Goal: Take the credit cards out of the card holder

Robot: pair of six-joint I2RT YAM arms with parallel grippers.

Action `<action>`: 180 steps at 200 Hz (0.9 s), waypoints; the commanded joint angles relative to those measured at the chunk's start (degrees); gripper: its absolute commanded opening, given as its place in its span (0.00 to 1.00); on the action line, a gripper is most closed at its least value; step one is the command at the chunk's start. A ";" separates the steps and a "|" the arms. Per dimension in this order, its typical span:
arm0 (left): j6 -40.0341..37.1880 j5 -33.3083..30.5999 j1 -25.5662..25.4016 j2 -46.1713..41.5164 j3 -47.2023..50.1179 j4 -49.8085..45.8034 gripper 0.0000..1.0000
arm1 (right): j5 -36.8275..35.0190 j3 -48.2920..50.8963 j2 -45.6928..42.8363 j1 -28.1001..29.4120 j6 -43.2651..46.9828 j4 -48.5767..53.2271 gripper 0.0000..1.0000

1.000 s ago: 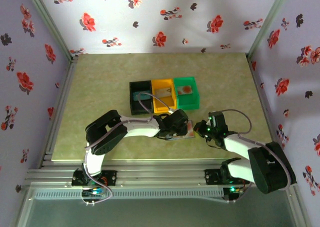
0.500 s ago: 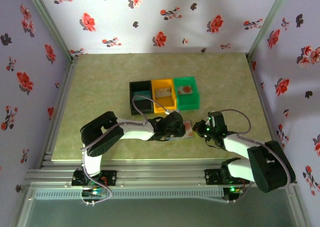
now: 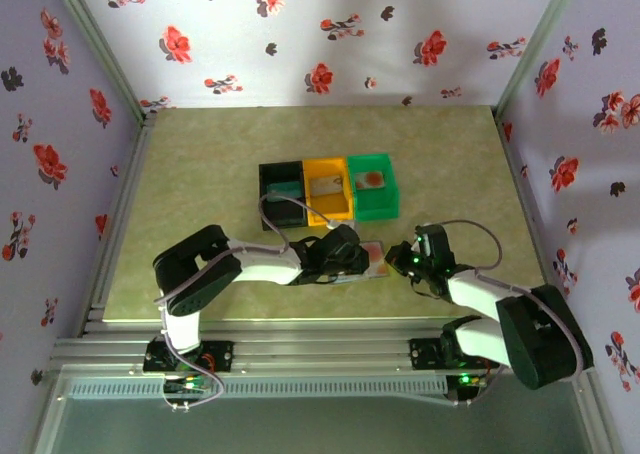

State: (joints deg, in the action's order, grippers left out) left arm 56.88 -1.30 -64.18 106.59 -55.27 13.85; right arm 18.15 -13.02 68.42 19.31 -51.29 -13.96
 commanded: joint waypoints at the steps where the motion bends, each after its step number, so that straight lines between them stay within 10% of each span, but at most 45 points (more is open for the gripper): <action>1: 0.54 1.49 -0.24 -2.52 0.42 6.19 0.18 | 1.44 1.85 -0.04 1.19 -0.52 5.61 0.00; 180: -1.89 4.64 -0.42 -0.07 -1.34 3.95 0.00 | 1.07 2.29 -1.96 1.32 -0.82 6.65 0.00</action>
State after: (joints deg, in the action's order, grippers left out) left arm 56.62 0.62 -64.18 106.04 -55.05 15.38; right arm 17.74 -12.25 66.41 19.42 -51.66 -12.64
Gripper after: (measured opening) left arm 0.071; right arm 0.063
